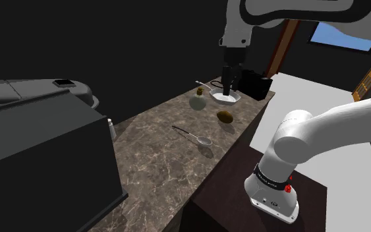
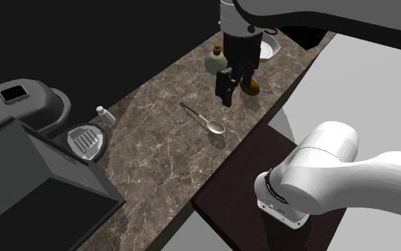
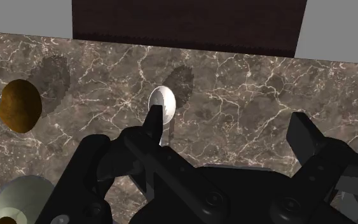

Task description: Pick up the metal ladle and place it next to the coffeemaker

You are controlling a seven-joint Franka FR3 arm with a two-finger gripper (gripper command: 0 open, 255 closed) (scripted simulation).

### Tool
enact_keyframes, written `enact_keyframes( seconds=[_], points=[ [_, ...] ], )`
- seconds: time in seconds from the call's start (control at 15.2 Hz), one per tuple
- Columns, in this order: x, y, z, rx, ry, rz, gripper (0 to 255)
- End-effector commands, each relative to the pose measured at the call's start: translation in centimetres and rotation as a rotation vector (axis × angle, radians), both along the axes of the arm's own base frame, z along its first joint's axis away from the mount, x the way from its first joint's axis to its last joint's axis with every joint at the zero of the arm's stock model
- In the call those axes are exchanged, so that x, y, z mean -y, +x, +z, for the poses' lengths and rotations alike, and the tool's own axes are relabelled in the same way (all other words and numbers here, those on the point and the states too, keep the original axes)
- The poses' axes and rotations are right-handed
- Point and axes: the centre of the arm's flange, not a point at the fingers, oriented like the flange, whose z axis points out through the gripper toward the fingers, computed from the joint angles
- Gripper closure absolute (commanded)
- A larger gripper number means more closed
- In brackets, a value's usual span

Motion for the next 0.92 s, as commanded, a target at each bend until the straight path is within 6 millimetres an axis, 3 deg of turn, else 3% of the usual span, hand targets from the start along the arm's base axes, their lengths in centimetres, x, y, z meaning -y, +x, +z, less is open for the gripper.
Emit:
enact_keyframes(
  seconds=[0.0,0.86],
  points=[
    [0.0,0.0,0.0,0.000,0.000,0.000,0],
    [2.9,6.5,-14.9,0.073,0.011,-0.033,0]
  ],
)
